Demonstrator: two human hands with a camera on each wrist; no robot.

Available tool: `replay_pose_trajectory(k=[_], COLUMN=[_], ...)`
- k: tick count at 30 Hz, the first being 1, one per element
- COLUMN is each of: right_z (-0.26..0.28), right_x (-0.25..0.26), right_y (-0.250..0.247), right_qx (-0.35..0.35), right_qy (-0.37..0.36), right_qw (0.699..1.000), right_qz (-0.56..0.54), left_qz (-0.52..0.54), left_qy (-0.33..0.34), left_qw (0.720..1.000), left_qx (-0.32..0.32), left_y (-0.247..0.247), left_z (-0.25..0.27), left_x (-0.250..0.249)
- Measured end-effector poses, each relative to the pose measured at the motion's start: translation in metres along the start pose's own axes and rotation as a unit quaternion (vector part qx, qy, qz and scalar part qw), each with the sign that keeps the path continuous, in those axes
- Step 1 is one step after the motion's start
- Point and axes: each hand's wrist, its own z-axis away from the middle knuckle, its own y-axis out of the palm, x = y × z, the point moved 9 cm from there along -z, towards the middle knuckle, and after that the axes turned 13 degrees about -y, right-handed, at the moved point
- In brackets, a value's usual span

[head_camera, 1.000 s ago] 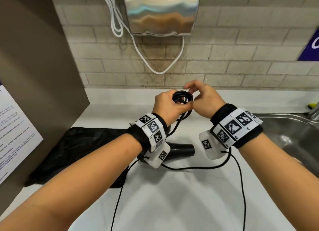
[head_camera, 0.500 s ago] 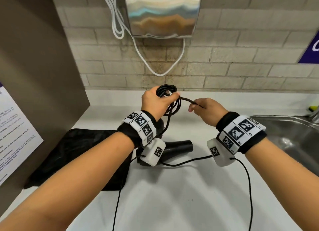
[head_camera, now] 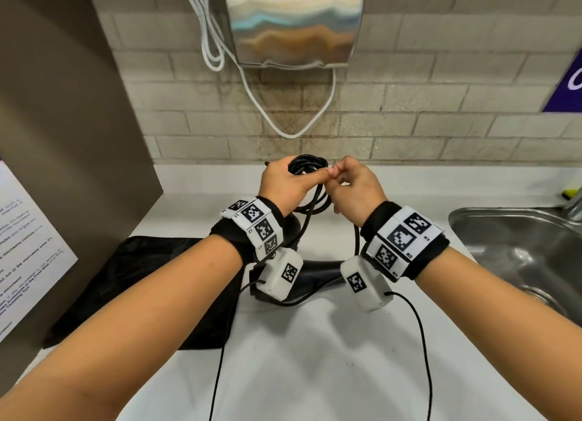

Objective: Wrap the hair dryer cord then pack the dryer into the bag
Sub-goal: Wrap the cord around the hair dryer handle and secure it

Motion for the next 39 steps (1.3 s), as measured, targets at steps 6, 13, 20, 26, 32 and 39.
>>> replay_pose_trajectory(k=[6,13,20,26,32,39], right_z=[0.02,0.016,0.016,0.018,0.0,0.0], right_x=[-0.003,-0.009,0.009,-0.005,-0.016,-0.03], right_y=[0.005,0.007,0.03,0.035,0.006,0.044], right_qx=[0.181,0.095,0.152,0.207,0.095,0.285], right_qy=[0.008,0.058,0.013,0.067,-0.023,-0.043], right_qw=[0.976,0.994,0.988,0.968,0.995,0.957], right_qz=[0.122,-0.002,0.007,-0.124,0.021,-0.028], left_qz=[0.032,0.021,-0.031,-0.018,0.032,0.047], left_qy=[-0.016,-0.042,-0.016,-0.031,-0.026,-0.051], left_qw=[0.997,0.996,0.999,0.999,0.999,0.997], left_qx=[-0.074,-0.079,0.01,0.009,0.023,0.027], left_y=[-0.032,-0.039,-0.013,-0.017,-0.017,-0.015], left_z=[-0.005,-0.011,-0.002,-0.002,0.004,0.007], left_x=[0.005,0.009,0.001,0.005,0.003,0.003])
